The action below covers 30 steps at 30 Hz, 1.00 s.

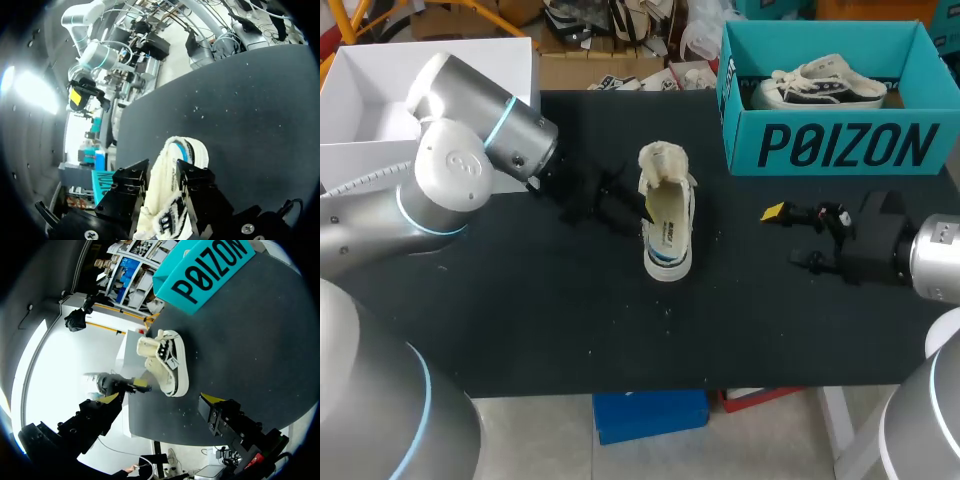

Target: Take the shoe out of the shoebox, open the shoe tongue, remove and reinsert the insole, then place the shoe into the shoebox

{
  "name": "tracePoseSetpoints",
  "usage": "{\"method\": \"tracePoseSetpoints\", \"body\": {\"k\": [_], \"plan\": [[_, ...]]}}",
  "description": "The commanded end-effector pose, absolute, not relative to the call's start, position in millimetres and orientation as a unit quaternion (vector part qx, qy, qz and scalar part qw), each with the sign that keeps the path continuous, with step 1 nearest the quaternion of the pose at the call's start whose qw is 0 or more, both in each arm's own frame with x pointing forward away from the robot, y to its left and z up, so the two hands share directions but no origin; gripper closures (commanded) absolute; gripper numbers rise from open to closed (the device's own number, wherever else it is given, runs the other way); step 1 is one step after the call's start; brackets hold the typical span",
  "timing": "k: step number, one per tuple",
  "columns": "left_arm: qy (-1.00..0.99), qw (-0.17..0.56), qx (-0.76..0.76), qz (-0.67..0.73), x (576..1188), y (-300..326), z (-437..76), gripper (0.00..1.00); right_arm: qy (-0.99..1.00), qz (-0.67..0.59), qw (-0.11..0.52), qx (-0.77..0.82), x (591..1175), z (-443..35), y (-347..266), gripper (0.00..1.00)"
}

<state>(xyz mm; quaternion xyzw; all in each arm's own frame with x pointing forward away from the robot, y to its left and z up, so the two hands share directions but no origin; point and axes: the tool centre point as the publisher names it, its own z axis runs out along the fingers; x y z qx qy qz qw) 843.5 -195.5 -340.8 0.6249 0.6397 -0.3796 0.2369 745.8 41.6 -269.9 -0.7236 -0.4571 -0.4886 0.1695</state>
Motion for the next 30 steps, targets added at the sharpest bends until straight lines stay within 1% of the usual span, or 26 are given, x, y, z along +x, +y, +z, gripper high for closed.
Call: {"method": "tracePoseSetpoints", "body": {"k": [1, 10, 30], "plan": [[0.650, 0.224, 0.652, -0.321, 835, -203, -340, 1.00, -0.457, -0.488, 0.169, -0.724, 747, -270, 43, 0.00], [0.659, 0.186, 0.681, -0.260, 837, -199, -354, 1.00, -0.457, -0.488, 0.169, -0.724, 747, -270, 43, 0.00], [0.664, 0.148, 0.695, -0.235, 847, -208, -382, 1.00, -0.457, -0.488, 0.169, -0.724, 747, -270, 43, 0.00]]}}
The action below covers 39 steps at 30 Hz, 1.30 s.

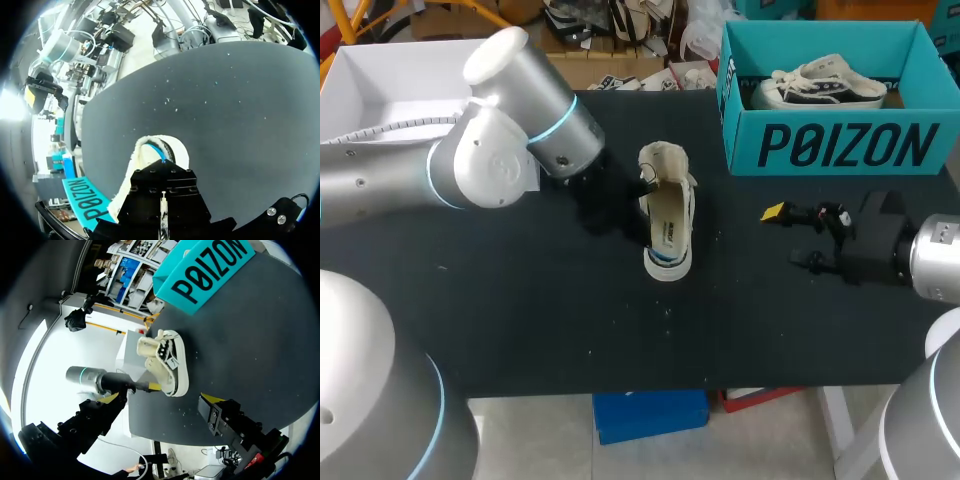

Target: Take the shoe out of the shoebox, open the shoe tongue, remove and reinsert the insole, then place the shoe into the shoebox

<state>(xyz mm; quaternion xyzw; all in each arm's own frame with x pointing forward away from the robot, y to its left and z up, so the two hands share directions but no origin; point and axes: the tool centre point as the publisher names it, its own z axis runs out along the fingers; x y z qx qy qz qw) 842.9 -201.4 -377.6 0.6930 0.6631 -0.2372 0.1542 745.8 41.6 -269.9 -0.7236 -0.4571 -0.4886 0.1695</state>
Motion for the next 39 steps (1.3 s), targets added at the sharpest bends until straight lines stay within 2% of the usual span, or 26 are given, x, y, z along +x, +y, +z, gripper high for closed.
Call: {"method": "tracePoseSetpoints", "body": {"k": [1, 35, 39], "plan": [[0.664, 0.145, 0.696, -0.233, 847, -209, -383, 1.00, -0.457, -0.488, 0.169, -0.724, 747, -270, 43, 0.00], [0.647, 0.082, 0.735, -0.188, 853, -236, -418, 1.00, -0.457, -0.488, 0.169, -0.724, 747, -270, 43, 0.00], [0.648, 0.087, 0.733, -0.188, 855, -234, -409, 1.00, -0.457, -0.488, 0.169, -0.724, 747, -270, 43, 0.00]]}}
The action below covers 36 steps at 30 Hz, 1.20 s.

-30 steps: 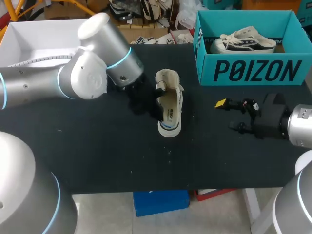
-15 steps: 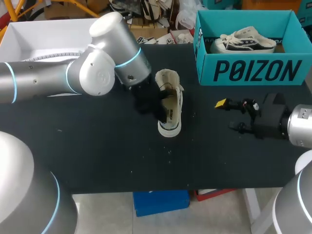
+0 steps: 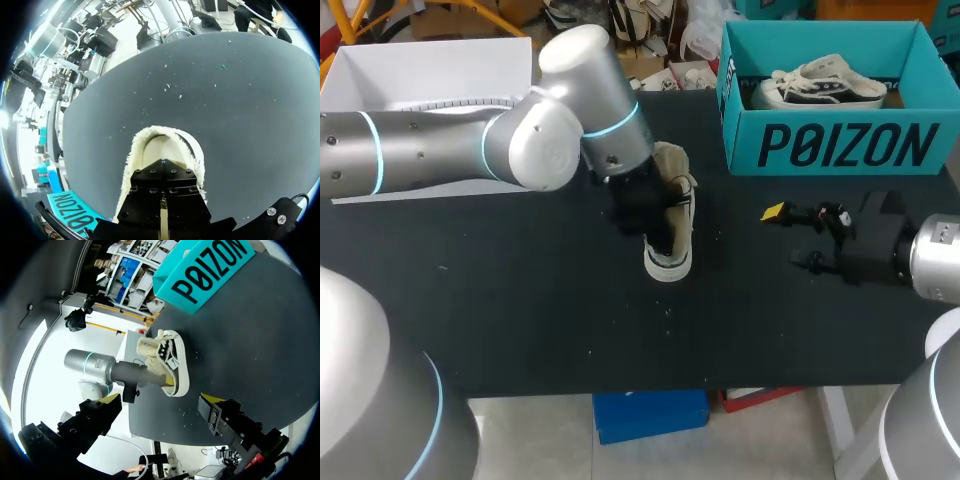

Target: Take the shoe out of the shoebox, open the shoe tongue, remove and reinsert the insole, then place the shoe into the shoebox

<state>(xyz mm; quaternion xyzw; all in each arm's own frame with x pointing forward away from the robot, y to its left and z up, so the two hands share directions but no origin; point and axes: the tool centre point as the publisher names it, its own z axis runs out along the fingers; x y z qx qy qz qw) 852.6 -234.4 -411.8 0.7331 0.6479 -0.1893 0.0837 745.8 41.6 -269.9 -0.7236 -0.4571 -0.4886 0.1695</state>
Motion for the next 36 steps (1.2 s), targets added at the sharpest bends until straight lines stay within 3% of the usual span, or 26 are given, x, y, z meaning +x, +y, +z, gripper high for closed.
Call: {"method": "tracePoseSetpoints", "body": {"k": [1, 8, 20, 28, 36], "plan": [[0.648, 0.091, 0.733, -0.189, 855, -232, -404, 1.00, -0.457, -0.488, 0.169, -0.724, 747, -270, 43, 0.00], [0.650, 0.130, 0.722, -0.196, 858, -217, -365, 1.00, -0.457, -0.488, 0.169, -0.724, 747, -270, 43, 0.00], [0.665, 0.329, 0.503, -0.443, 886, -182, -300, 1.00, -0.457, -0.488, 0.169, -0.724, 747, -270, 43, 0.00], [0.654, 0.415, 0.383, -0.503, 918, -169, -282, 1.00, -0.457, -0.488, 0.169, -0.724, 747, -270, 43, 0.00], [0.667, 0.450, 0.312, -0.505, 958, -167, -286, 1.00, -0.457, -0.488, 0.169, -0.724, 747, -270, 43, 0.00]]}}
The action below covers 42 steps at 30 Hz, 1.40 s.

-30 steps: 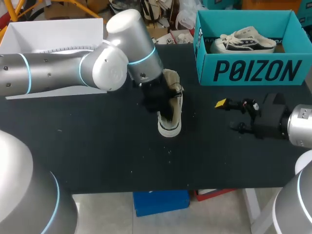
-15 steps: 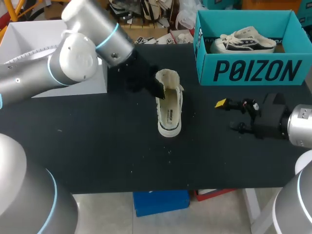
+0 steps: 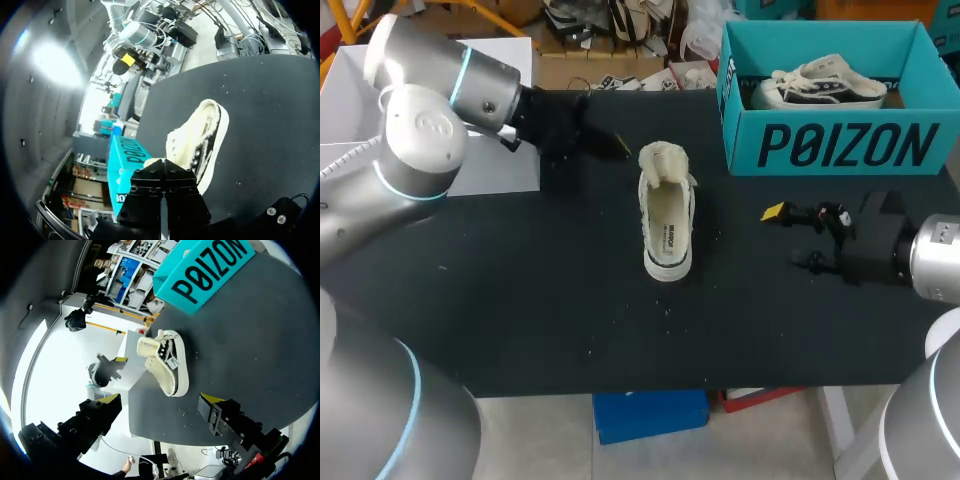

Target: Take the shoe out of the shoebox, open the shoe tongue, remove and reinsert the insole, then place the shoe into the shoebox

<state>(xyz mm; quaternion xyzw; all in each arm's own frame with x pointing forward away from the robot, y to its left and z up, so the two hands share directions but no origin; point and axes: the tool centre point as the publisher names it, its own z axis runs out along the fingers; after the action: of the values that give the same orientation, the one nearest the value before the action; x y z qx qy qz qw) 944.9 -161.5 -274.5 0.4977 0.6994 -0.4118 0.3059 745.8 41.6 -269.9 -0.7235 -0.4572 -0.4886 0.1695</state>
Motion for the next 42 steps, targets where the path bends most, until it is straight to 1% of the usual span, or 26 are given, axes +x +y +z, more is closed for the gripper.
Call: {"method": "tracePoseSetpoints", "body": {"k": [1, 11, 19, 27, 34, 38, 42], "plan": [[0.668, 0.452, 0.310, -0.503, 963, -168, -286, 1.00, -0.457, -0.488, 0.169, -0.724, 747, -270, 43, 0.00], [0.696, 0.441, 0.317, -0.470, 1011, -186, -288, 1.00, -0.457, -0.488, 0.169, -0.724, 747, -270, 43, 0.00], [0.715, 0.406, 0.348, -0.450, 1021, -208, -290, 1.00, -0.457, -0.488, 0.169, -0.724, 747, -270, 43, 0.00], [0.720, 0.372, 0.380, -0.446, 1008, -220, -296, 1.00, -0.457, -0.488, 0.169, -0.724, 747, -270, 43, 0.00], [0.728, 0.336, 0.409, -0.436, 980, -211, -311, 1.00, -0.457, -0.488, 0.169, -0.724, 747, -270, 43, 0.00], [0.730, 0.327, 0.402, -0.446, 965, -203, -319, 1.00, -0.457, -0.488, 0.169, -0.724, 747, -270, 43, 0.00], [0.717, 0.328, 0.406, -0.462, 949, -200, -315, 1.00, -0.457, -0.488, 0.169, -0.724, 747, -270, 43, 0.00]]}}
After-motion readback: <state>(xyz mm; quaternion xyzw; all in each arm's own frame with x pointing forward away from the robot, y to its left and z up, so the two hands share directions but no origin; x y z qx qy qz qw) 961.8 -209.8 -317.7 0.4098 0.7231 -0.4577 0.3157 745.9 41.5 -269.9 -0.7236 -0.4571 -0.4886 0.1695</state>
